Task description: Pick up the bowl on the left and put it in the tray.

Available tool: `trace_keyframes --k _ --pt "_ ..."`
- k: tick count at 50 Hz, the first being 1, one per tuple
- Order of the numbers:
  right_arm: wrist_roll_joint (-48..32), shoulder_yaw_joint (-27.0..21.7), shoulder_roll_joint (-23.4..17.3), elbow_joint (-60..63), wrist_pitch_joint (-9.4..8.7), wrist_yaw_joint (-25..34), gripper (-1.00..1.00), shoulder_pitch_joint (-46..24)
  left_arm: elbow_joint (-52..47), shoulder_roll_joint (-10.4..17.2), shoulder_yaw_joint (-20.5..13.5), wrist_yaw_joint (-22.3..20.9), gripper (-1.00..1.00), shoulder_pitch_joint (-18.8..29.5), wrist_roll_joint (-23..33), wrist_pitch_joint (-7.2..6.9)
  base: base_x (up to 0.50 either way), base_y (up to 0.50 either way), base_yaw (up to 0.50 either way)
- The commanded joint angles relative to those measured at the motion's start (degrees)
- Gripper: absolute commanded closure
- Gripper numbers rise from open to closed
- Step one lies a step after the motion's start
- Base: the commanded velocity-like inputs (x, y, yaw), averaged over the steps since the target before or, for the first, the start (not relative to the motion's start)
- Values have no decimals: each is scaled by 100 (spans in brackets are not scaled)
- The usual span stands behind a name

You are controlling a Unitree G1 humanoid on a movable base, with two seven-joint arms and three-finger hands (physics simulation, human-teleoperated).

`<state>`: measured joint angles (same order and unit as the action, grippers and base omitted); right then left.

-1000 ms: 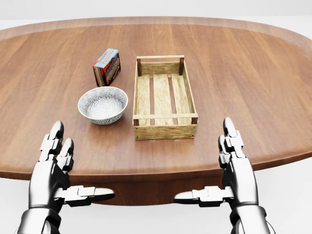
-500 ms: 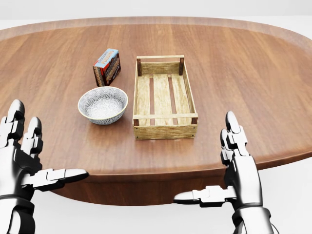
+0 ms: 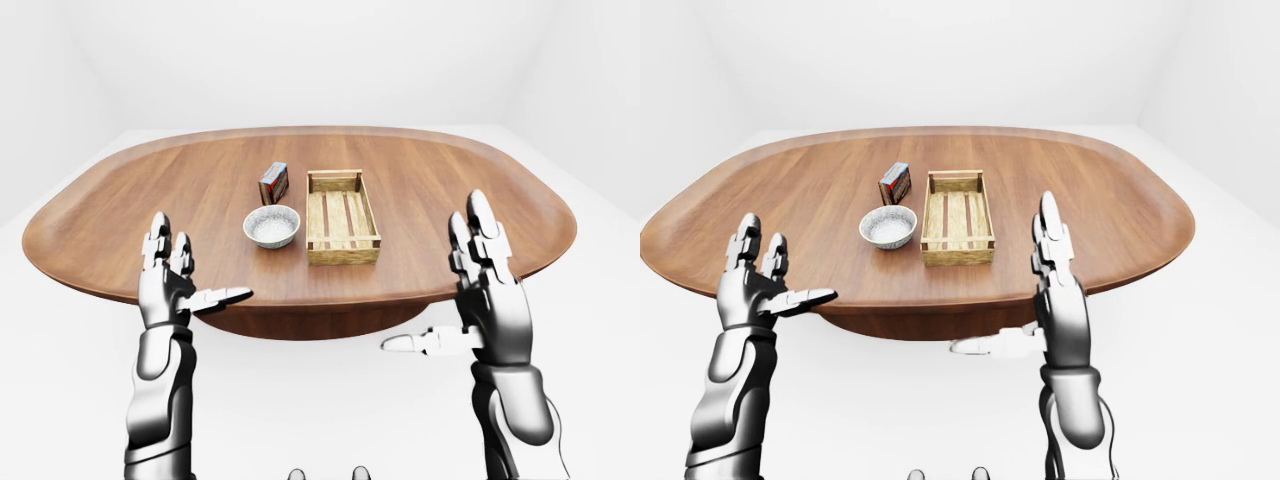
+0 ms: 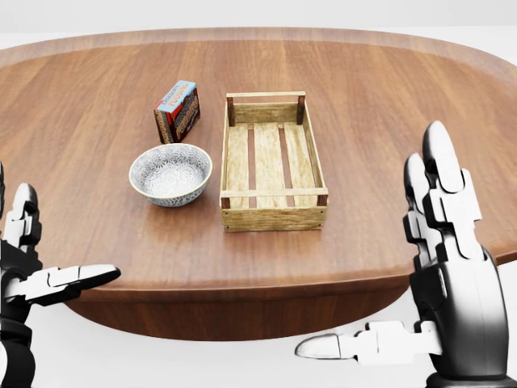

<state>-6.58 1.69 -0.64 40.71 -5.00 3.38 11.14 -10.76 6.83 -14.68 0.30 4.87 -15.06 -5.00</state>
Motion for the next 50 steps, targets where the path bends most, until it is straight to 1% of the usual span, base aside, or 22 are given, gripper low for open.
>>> trace_keyframes --k 1,5,12,14,17,21,22,23,25,29,40,45,46,48,50 --pt "-361 302 -54 1759 0 157 -100 348 32 102 -129 60 -100 74 -124 0 0 0 0" --pt "-665 501 81 1927 0 351 -100 553 91 152 -191 51 -100 126 -170 0 0 0 0" --pt "-1000 364 643 1928 0 983 -100 775 -20 224 -296 79 -100 130 -284 0 0 0 0" --pt "-892 289 774 1928 0 1175 -100 836 32 233 -306 74 -100 150 -277 0 0 0 0" --pt "-728 193 753 1928 0 1191 -100 808 90 249 -291 79 -100 165 -230 0 0 0 0" --pt "-861 80 767 1928 0 1213 -100 744 -17 263 -337 81 -100 149 -312 0 0 11 0" --pt "-1006 117 724 1928 0 1247 -100 751 -31 261 -340 83 -100 142 -313 0 0 50 0" --pt "-920 107 785 1928 0 1275 -100 763 -58 257 -337 84 -100 129 -312 0 0 50 0" --pt "-1021 176 741 1928 0 1269 -100 770 -106 247 -329 95 -100 112 -291 0 0 50 0" --pt "-987 195 826 1928 0 1314 -100 751 -96 251 -339 86 -100 122 -306 0 0 50 0" --pt "-992 286 750 1928 0 1246 -100 780 -125 253 -363 89 -100 117 -323 0 0 50 0" --pt "-1113 340 841 1928 0 1318 -100 813 -164 246 -369 72 -100 90 -319 0 4 50 0" --pt "-1249 375 817 1928 0 1298 -100 819 -151 245 -375 72 -100 95 -326 0 7 50 0" --pt "-1240 405 869 1928 0 1329 -100 836 -202 247 -380 81 -100 83 -334 0 7 50 0" --pt "-1208 396 891 1928 0 1312 -100 814 -256 248 -387 93 -100 75 -339 0 0 0 0"
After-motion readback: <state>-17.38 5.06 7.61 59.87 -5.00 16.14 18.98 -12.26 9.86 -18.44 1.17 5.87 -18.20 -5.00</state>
